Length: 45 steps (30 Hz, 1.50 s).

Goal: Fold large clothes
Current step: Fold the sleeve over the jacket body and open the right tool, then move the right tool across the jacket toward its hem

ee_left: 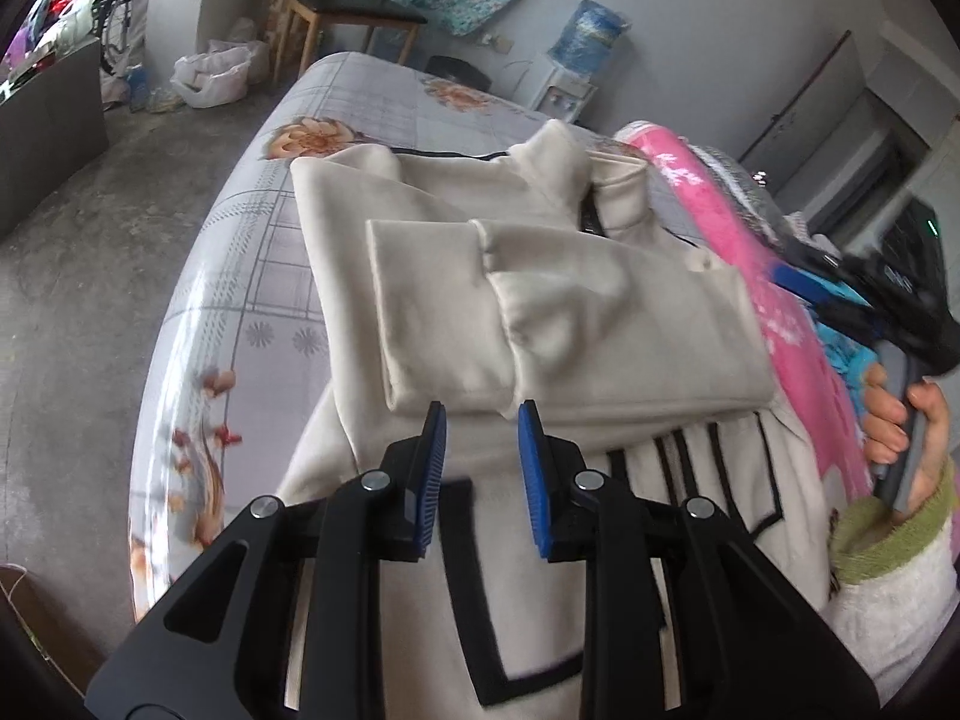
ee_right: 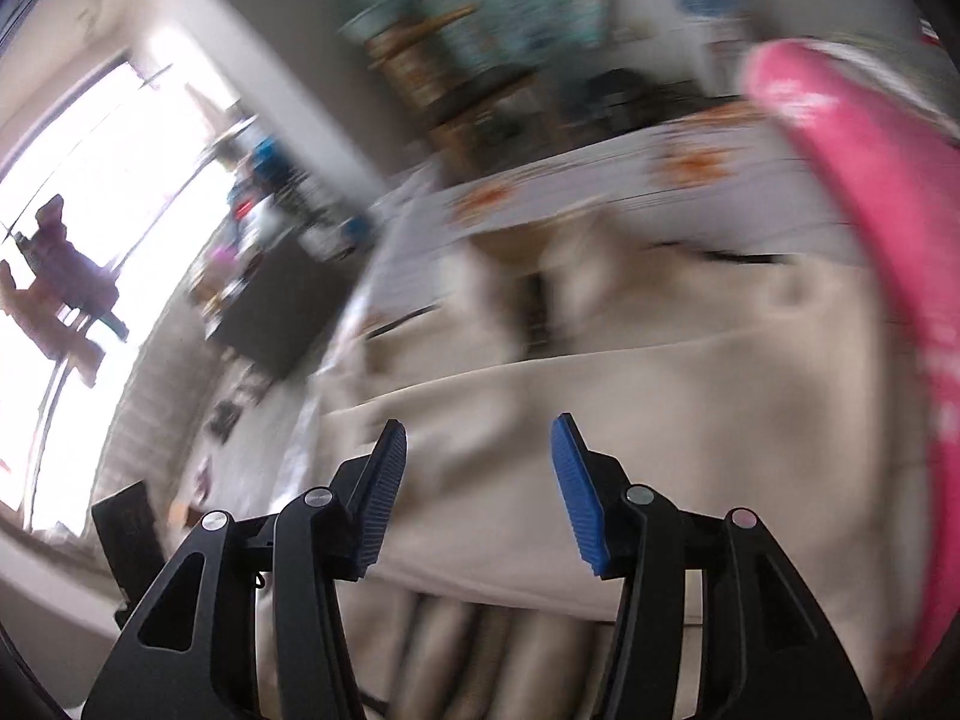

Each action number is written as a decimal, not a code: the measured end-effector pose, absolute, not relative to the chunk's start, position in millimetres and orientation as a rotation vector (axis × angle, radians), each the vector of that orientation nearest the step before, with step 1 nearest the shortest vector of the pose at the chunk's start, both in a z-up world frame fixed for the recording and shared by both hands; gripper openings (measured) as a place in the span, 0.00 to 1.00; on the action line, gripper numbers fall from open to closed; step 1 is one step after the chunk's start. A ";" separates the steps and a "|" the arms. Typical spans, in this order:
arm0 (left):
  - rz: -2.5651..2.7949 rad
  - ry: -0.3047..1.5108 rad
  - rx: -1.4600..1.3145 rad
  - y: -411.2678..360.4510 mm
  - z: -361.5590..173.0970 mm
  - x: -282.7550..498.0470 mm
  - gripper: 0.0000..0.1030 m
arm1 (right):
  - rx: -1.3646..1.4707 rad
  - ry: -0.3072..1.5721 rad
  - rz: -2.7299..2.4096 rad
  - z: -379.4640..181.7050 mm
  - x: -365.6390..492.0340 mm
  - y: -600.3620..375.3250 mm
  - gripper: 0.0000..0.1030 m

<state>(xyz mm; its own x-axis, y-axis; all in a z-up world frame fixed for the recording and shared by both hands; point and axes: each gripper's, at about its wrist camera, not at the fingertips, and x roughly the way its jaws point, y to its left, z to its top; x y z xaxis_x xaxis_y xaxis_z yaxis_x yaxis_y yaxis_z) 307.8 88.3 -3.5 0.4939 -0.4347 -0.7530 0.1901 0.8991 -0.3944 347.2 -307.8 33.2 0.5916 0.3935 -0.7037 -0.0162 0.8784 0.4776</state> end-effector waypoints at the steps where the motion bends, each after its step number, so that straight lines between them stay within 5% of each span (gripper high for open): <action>1: -0.372 0.987 -0.269 87.1 -5.3 312.0 0.23 | 0.458 0.905 0.198 33.3 345.5 -326.9 0.48; 15: -0.258 1.021 -0.158 64.6 -26.0 341.6 0.23 | 0.466 1.096 -0.089 -56.4 385.9 -421.2 0.48; 19: -0.276 1.017 -0.153 59.9 -26.8 341.7 0.22 | 0.440 1.077 -0.052 -55.1 388.3 -418.5 0.08; 28: -0.298 1.017 -0.128 45.4 -26.8 342.7 0.20 | 0.493 0.975 -0.157 -45.1 372.7 -449.0 0.04; 34: -0.299 1.017 -0.126 45.1 -30.1 341.9 0.20 | 0.393 0.954 -0.071 -22.6 343.6 -450.9 0.06; 38: -0.291 1.010 -0.140 50.5 -29.9 343.0 0.20 | 0.105 0.959 0.098 -2.9 305.0 -403.1 0.45; 45: -0.258 1.000 -0.149 55.6 -29.8 342.3 0.20 | -0.315 1.082 0.124 -44.2 273.7 -346.9 0.46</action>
<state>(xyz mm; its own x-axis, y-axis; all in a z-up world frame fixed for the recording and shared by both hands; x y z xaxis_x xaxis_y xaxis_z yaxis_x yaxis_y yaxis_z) 342.3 55.6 -29.8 0.5129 -0.2818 -0.8108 0.1458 0.9595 -0.2412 273.7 -346.9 -44.2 0.4678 -0.0539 -0.8822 -0.2515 0.9488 -0.1914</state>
